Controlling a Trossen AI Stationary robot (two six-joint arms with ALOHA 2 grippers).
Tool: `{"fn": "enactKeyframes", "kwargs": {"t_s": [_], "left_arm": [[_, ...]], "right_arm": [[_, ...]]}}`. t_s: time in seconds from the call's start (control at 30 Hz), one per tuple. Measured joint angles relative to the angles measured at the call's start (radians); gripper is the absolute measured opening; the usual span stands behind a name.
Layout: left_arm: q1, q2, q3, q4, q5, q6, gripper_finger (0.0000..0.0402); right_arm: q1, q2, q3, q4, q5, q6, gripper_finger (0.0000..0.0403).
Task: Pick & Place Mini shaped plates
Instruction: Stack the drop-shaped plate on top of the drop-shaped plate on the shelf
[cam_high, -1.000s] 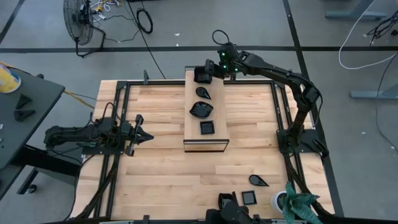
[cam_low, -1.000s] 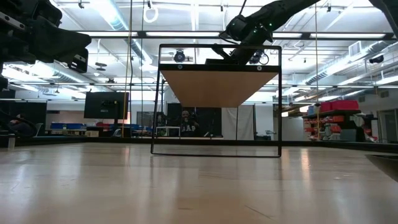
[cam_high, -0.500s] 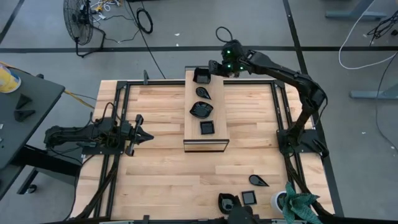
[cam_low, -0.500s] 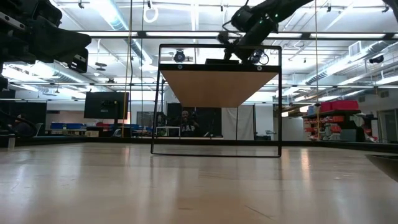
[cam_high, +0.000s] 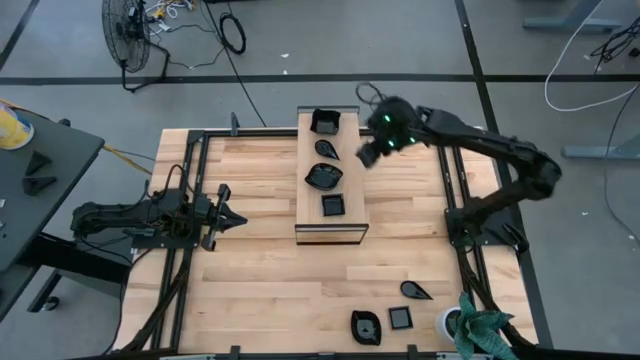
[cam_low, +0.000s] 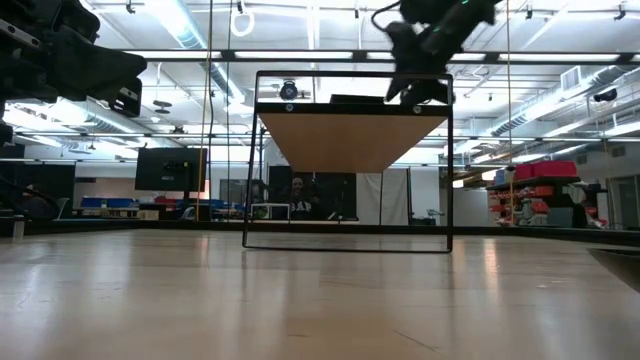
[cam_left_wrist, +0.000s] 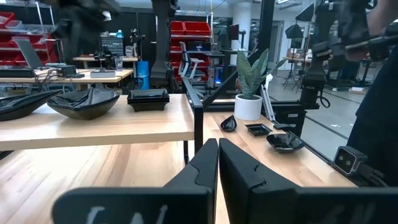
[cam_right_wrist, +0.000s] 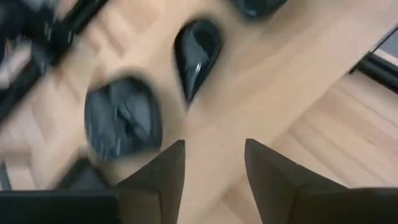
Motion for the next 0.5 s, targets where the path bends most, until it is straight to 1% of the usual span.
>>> {"fn": "enactKeyframes", "kwargs": {"t_s": [0.1,0.27,0.43,0.5], "left_arm": [[0.000,0.000,0.000,0.000,0.000,0.000,0.0018],[0.000,0.000,0.000,0.000,0.000,0.000,0.0018],[0.000,0.000,0.000,0.000,0.000,0.000,0.0018],[0.000,0.000,0.000,0.000,0.000,0.000,0.0018]], "right_arm": [[0.049,-0.089,-0.088,-0.005,0.003,-0.080,0.0169],[0.123,-0.226,-0.199,-0.039,0.003,-0.136,0.0169],[0.198,-0.333,-0.270,-0.132,0.001,-0.183,0.0169],[0.228,-0.356,-0.289,-0.188,0.000,-0.201,0.0169]]}}
